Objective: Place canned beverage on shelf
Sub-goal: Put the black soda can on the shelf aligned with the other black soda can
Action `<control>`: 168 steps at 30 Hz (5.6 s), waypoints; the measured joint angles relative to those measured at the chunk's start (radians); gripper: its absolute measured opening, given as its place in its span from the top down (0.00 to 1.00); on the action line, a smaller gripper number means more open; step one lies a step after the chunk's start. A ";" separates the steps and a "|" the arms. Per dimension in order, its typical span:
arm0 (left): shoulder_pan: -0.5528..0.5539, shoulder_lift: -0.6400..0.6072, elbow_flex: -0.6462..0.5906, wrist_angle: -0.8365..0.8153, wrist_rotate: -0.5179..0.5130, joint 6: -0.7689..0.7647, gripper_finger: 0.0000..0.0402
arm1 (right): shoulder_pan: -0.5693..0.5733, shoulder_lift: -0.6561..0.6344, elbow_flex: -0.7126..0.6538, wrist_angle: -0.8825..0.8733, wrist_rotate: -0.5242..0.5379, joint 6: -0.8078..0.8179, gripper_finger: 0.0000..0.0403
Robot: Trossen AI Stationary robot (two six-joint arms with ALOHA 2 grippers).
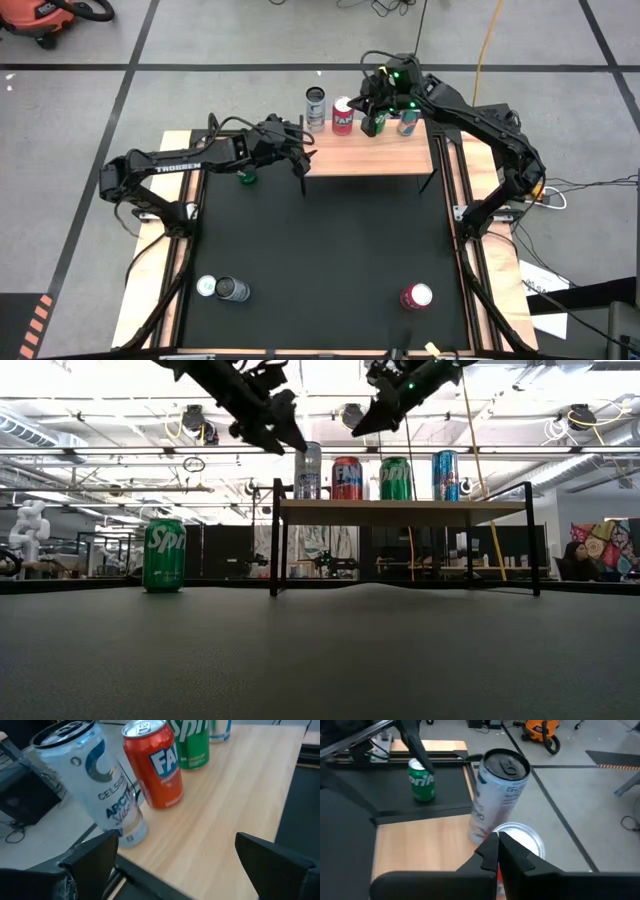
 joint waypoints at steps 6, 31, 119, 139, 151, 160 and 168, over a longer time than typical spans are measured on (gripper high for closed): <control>-0.098 -0.099 0.000 -0.166 -0.142 -0.037 0.02 | 0.022 -0.070 -0.050 0.009 -0.161 0.079 1.00; -0.809 -0.017 0.000 -0.611 -0.663 -0.838 0.02 | 0.532 -0.468 -0.848 0.560 0.074 0.385 1.00; -0.548 0.165 -0.410 0.640 -0.193 -0.296 0.02 | 1.468 -0.269 -0.407 -0.493 0.325 1.647 0.43; -0.551 0.165 -0.409 0.607 -0.193 -0.375 0.02 | 1.468 -0.161 -0.407 -0.586 0.244 1.654 0.05; -0.551 0.165 -0.409 0.607 -0.193 -0.375 0.02 | 1.468 -0.072 -0.407 -0.606 0.267 1.629 0.02; -0.551 0.165 -0.409 0.607 -0.193 -0.375 0.02 | 1.468 -0.056 -0.408 -0.606 0.337 1.598 0.02; -0.551 0.165 -0.409 0.607 -0.193 -0.375 0.02 | 1.469 -0.056 -0.408 -0.605 0.370 1.579 0.02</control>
